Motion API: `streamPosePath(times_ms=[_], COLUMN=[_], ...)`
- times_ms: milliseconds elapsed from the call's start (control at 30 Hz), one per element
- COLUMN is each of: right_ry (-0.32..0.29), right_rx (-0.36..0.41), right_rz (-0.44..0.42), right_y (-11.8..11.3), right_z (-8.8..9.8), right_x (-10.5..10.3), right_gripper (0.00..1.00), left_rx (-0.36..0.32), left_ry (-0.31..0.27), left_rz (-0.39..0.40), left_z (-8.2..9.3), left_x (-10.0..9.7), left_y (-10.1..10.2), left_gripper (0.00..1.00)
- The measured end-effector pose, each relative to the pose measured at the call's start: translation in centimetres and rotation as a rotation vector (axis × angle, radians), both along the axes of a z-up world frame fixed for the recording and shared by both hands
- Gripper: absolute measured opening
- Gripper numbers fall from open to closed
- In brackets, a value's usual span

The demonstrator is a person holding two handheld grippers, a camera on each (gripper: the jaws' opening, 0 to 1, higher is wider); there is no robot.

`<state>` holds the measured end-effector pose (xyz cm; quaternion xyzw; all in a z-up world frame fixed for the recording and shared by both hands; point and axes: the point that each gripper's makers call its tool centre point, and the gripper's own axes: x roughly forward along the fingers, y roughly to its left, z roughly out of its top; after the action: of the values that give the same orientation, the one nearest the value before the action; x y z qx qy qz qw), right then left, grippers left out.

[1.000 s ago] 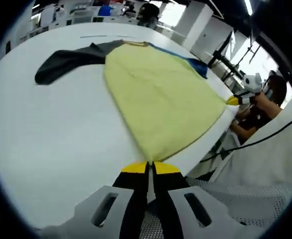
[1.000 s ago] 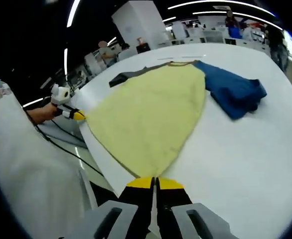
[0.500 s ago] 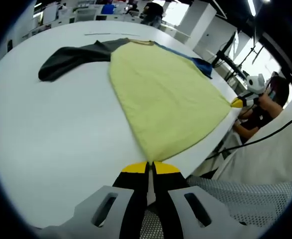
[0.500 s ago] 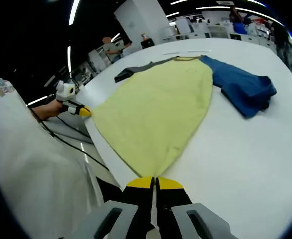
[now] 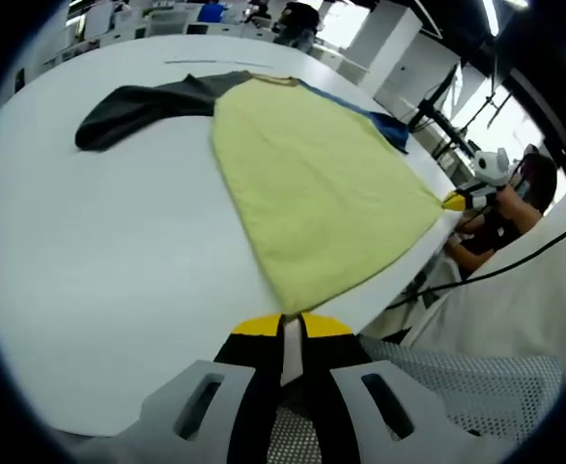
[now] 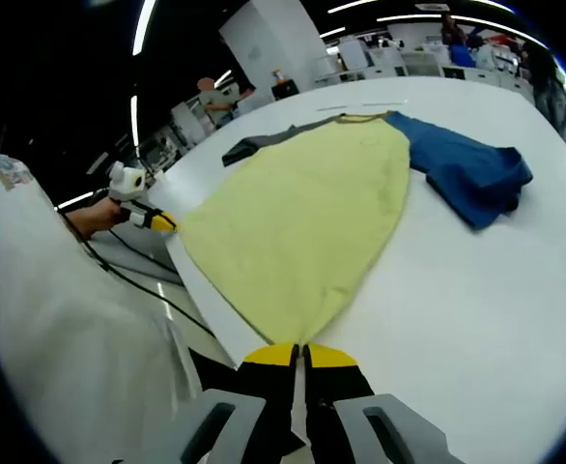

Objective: Fold the garment on the visible template until the final outline fits inside the template.

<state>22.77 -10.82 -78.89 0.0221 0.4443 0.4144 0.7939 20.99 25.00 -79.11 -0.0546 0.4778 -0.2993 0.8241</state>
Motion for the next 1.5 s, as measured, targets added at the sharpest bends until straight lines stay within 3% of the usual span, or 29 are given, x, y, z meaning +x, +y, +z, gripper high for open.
streamPosePath(times_ms=[200, 333, 567, 667, 1233, 1500], right_ry=[-0.032, -0.096, -0.171, -0.202, -0.283, -0.283], right_rx=[0.014, 0.014, 0.025, 0.026, 0.006, -0.006], right_rz=[-0.054, -0.103, -0.174, -0.210, -0.347, -0.397], right_y=[-0.8, -1.4, -2.4, -2.9, -5.7, -6.5], right_z=[0.9, 1.6, 2.9, 3.3, 3.1, 1.8], right_x=[0.8, 2.0, 3.9, 4.9, 9.5, 11.7], right_gripper=[0.06, 0.15, 0.24, 0.26, 0.22, 0.20], left_rx=[0.032, 0.015, -0.023, -0.040, -0.086, -0.129], left_ry=[-0.017, -0.052, -0.177, -0.205, -0.303, -0.388], left_rz=[-0.024, -0.022, 0.007, 0.013, 0.012, -0.001], left_z=[0.3, 1.0, 3.2, 3.8, 5.7, 7.7], left_x=[-0.1, 0.5, 2.6, 3.2, 4.3, 5.0], left_y=[0.2, 0.0, 0.0, -0.1, -0.8, -1.7], left_gripper=[0.23, 0.28, 0.39, 0.42, 0.50, 0.53])
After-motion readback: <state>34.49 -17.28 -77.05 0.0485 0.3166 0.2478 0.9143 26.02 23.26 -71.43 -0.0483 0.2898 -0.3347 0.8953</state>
